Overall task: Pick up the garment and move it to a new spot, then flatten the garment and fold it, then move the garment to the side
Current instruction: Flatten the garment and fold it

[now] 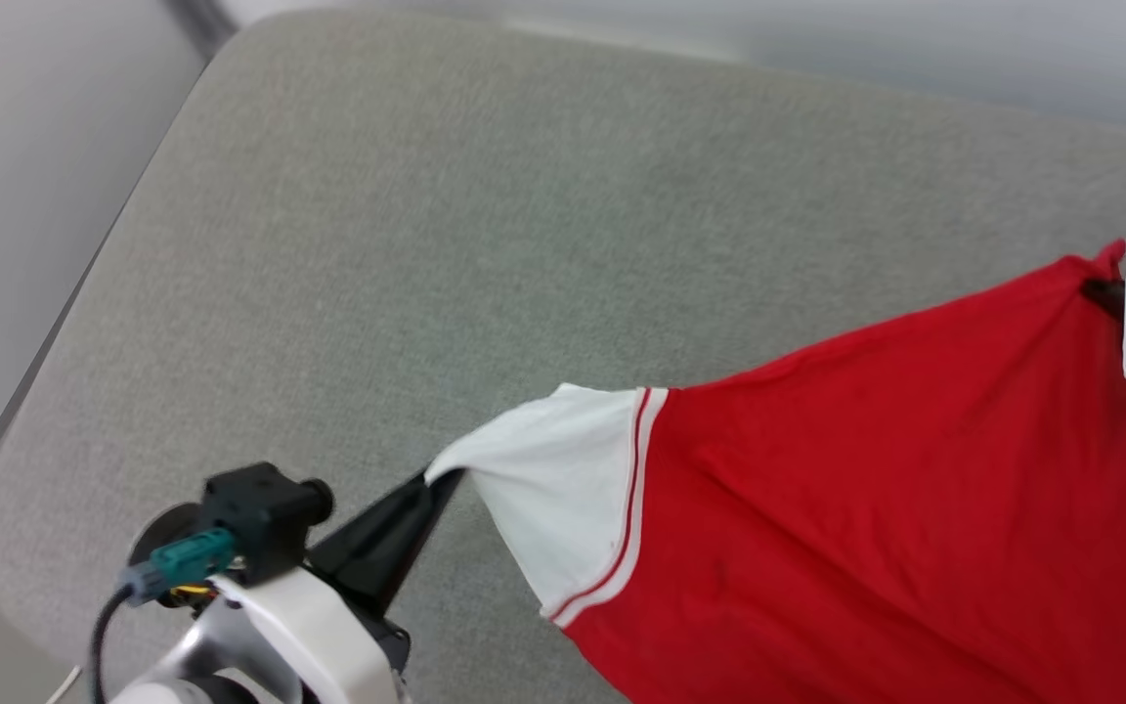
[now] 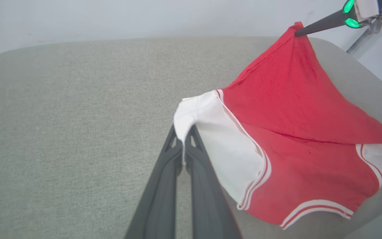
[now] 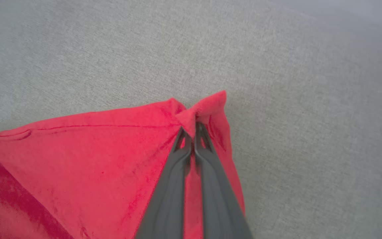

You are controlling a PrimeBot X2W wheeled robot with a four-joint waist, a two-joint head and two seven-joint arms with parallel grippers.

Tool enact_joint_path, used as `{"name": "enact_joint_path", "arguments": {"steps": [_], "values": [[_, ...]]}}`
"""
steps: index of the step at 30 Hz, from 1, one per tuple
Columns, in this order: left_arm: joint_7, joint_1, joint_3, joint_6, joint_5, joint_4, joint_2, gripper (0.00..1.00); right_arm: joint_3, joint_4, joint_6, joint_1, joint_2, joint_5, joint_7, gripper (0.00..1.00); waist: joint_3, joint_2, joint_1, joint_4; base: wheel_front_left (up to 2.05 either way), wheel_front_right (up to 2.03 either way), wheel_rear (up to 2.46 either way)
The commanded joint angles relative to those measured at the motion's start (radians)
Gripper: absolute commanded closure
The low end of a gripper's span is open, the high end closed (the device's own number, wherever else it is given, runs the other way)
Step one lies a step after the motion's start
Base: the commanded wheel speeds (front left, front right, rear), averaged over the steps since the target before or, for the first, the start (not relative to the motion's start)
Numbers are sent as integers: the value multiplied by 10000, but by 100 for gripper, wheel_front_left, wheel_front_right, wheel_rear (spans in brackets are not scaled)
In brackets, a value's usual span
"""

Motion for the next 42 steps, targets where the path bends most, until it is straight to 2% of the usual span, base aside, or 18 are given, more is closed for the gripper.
{"name": "enact_joint_path", "arguments": {"steps": [1, 14, 18, 21, 30, 42], "values": [[-105, 79, 231, 106, 33, -173, 149, 100, 46, -241, -4, -2, -50, 210, -273, 100, -720, 0, 0, -579, 0, 0, 0], [-491, -641, 2021, 759, -181, -1337, 798, 100, 18, -2447, -4, 158, 70, 1151, -1517, 100, -2089, 0, 0, -2159, 0, 0, 0], [-436, -1117, 2599, 827, -256, -1602, 1037, 100, -181, -2970, -4, 81, 325, 1378, -1887, 100, -2309, 0, 0, -2604, 0, 0, 0], [-457, -1599, 2891, 696, -425, -1757, 1106, 100, -427, -3266, -4, 15, 673, 1600, -1977, 100, -2385, 0, 0, -2872, 0, 0, 0], [-861, -3303, 3550, 585, -346, -1565, 997, 100, -794, -4118, -4, -348, 1232, 1660, -2493, 100, -2349, 0, 0, -3396, 0, 0, 0], [-499, -5967, 4079, 660, -118, -955, 1295, 100, -1389, -4658, -4, -1290, 1862, 1360, -3015, 100, -1562, 0, 0, -3776, 0, 0, 0]]}}
